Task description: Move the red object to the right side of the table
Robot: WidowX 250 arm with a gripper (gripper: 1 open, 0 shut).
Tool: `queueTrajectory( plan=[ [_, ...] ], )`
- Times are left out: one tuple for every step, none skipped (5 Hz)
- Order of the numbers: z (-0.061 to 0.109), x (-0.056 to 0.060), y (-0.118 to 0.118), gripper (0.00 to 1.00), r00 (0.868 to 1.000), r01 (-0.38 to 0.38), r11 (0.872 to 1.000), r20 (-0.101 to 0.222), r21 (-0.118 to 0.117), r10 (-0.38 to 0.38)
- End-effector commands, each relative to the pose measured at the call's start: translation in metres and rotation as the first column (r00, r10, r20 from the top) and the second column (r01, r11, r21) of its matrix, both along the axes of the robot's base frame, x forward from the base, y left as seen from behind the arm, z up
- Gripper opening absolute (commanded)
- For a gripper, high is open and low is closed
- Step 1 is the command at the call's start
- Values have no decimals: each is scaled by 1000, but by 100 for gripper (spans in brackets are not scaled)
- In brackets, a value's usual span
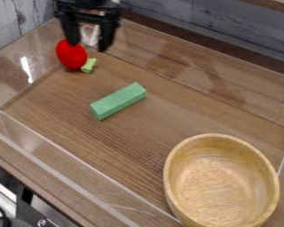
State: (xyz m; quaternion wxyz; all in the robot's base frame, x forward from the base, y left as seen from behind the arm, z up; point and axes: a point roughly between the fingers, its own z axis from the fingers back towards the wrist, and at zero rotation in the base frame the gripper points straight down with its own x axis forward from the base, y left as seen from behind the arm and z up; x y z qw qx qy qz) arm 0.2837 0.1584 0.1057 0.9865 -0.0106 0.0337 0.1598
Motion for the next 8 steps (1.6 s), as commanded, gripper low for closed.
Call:
queueTrajectory(
  plan=[
    [12, 6, 38, 100, 987, -147, 989, 73, 29, 145],
    [1, 14, 54, 100, 978, -196, 980, 75, 32, 193],
    [-11, 22, 58, 100, 962, -263, 964, 81, 25, 261],
    [-20, 31, 57, 100, 945, -319, 948, 89, 16, 316],
    [-27, 41, 54, 100, 935, -344, 939, 96, 8, 341],
    [-31, 49, 54, 100, 929, -359, 934, 102, -1, 357],
    [-32, 56, 53, 100, 924, -368, 930, 108, -12, 367],
    [-34, 61, 53, 100, 911, -398, 917, 109, -28, 398]
  ],
)
